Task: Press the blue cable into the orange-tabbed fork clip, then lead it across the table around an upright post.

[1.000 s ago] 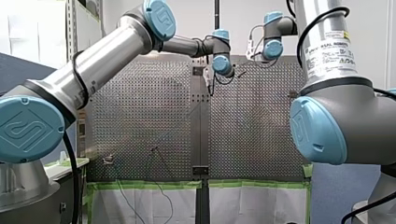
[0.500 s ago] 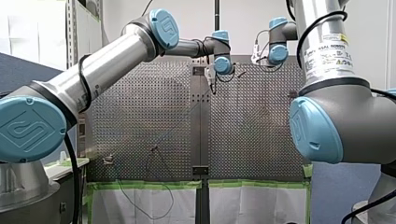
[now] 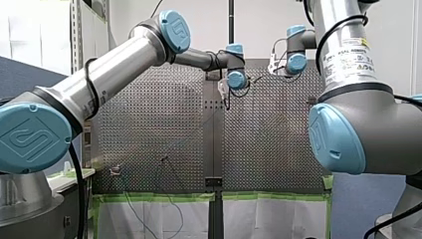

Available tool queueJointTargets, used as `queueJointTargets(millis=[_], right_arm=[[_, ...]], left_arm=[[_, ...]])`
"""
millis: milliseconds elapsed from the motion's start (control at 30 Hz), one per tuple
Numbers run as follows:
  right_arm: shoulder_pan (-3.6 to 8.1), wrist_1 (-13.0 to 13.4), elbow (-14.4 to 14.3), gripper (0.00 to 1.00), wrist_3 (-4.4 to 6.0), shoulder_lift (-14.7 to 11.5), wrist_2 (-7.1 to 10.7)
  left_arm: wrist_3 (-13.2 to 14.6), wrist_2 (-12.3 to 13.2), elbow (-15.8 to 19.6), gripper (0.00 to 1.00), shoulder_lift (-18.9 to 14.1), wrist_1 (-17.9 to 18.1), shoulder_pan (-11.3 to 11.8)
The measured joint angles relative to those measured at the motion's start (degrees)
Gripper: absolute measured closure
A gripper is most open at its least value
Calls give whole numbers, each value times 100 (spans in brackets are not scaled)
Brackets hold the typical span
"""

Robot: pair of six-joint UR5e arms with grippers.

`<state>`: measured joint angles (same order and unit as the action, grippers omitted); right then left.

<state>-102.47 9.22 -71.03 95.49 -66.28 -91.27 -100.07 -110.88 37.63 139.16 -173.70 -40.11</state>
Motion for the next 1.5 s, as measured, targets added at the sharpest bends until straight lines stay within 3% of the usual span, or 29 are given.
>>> queueJointTargets(millis=[100,167,200,233,267,500,567,600,667,700,733,767,967,1167,1500], right_arm=[[2,0,-2,100,9,95,23],[2,-2,-6,100,25,156,46],[2,-1,-8,100,36,183,58],[3,-1,-10,100,54,218,77],[5,0,-12,100,69,243,92],[35,91,-114,100,197,372,135],[44,180,-180,100,266,389,143],[48,223,-204,100,294,394,147],[51,309,-241,100,329,415,162],[53,333,-249,100,335,428,167],[53,353,-256,100,340,447,173],[53,363,-260,100,340,466,176],[38,410,-309,100,318,627,181],[21,658,-534,100,309,764,179],[-9,969,-784,100,79,1163,211]], left_arm=[[-9,35,139,100,2,35,32],[-11,45,221,85,1,48,43],[-11,49,258,85,1,58,48],[-12,51,278,69,2,65,50],[-12,53,292,65,1,70,51],[-59,95,433,65,2,141,74],[-84,93,499,55,5,178,86],[-94,88,549,55,3,201,95],[-103,56,618,29,2,232,107],[-107,27,650,29,2,260,113],[-110,9,667,4,2,280,117],[-112,-5,681,0,2,296,119],[-147,-31,705,0,1,335,126],[-177,5,708,0,2,343,139],[-180,-40,706,0,7,344,148]])
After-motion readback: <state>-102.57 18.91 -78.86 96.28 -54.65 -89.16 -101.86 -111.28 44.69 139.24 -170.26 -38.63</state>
